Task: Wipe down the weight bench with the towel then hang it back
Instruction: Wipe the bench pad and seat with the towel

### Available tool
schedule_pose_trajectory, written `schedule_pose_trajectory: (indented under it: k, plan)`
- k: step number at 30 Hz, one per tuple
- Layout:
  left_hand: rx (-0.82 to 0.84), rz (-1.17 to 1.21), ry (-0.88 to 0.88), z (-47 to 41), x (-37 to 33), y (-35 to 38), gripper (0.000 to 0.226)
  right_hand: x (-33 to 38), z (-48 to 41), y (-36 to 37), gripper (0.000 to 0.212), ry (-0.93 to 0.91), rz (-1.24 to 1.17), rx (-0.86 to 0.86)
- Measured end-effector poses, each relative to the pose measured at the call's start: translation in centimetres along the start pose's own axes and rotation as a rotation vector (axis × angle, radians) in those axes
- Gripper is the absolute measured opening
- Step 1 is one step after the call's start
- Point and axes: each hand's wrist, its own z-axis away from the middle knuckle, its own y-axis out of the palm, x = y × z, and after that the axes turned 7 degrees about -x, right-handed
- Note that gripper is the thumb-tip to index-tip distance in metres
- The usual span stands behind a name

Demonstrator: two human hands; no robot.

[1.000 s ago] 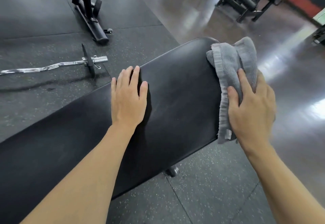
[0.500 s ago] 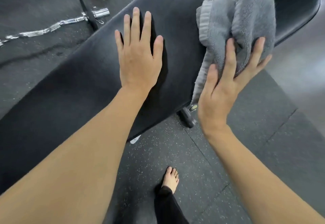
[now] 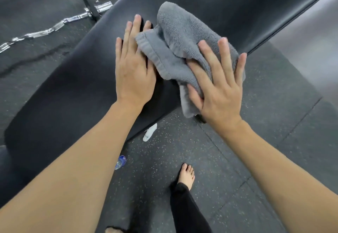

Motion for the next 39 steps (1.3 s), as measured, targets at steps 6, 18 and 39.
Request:
schedule_pose_trajectory:
  k: [6, 18, 39]
  plan:
    - [-0.04, 0.002, 0.021, 2.5, 2.3, -0.9, 0.051, 4.2, 1.0, 1.7, 0.038, 0.152, -0.018, -0.118]
    - [0.122, 0.089, -0.332, 15.7, 13.3, -8.6, 0.06, 15.8, 4.0, -0.2, 0.079, -0.495, 0.025, 0.568]
    - [0.103, 0.052, -0.657, 27.6, 24.5, -16.1, 0.085, 23.8, 3.7, 2.4, 0.097, -0.847, 0.064, 0.776]
